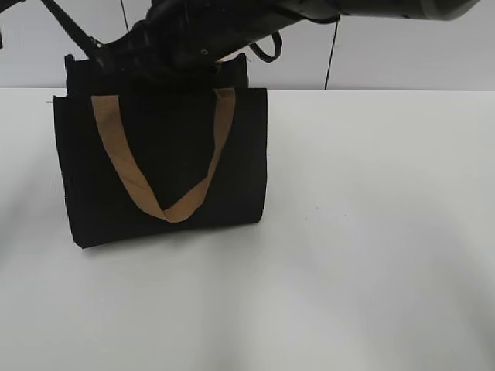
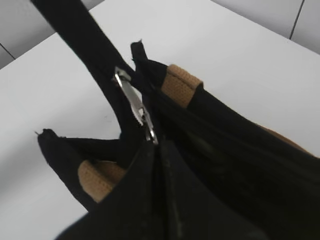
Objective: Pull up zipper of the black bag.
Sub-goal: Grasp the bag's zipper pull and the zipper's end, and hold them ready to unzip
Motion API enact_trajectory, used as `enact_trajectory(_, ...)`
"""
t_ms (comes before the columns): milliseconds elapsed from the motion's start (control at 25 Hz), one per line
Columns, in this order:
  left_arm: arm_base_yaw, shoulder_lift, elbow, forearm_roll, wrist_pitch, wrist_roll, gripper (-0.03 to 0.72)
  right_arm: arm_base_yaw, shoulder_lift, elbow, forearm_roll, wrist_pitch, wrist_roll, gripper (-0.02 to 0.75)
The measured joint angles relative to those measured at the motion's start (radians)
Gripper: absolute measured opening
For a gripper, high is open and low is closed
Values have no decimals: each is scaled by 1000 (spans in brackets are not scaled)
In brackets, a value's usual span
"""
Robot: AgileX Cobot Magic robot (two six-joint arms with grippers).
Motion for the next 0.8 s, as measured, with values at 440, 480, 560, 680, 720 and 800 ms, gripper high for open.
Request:
enact_trajectory(440,0,0,0,-7,2,2,14,-64,0,-2,-54,88,119,-15)
enact_trajectory(480,0,0,0,-11,2,2,14,-65,0,-2,-79,99,137,-15)
enact_trajectory(560,0,0,0,-21,5,2,14,-71,0,-1,-132,122,172,-15)
enact_trajectory(680,0,0,0,-23,6,2,14,-76,0,-1,-187,134,217,-15)
enact_trajectory(720,0,0,0,-23,6,2,14,-76,0,-1,-199,135,227,-15)
enact_trajectory(800,0,0,0,-21,15,2,14,-76,0,-1,-214,137,249,-15)
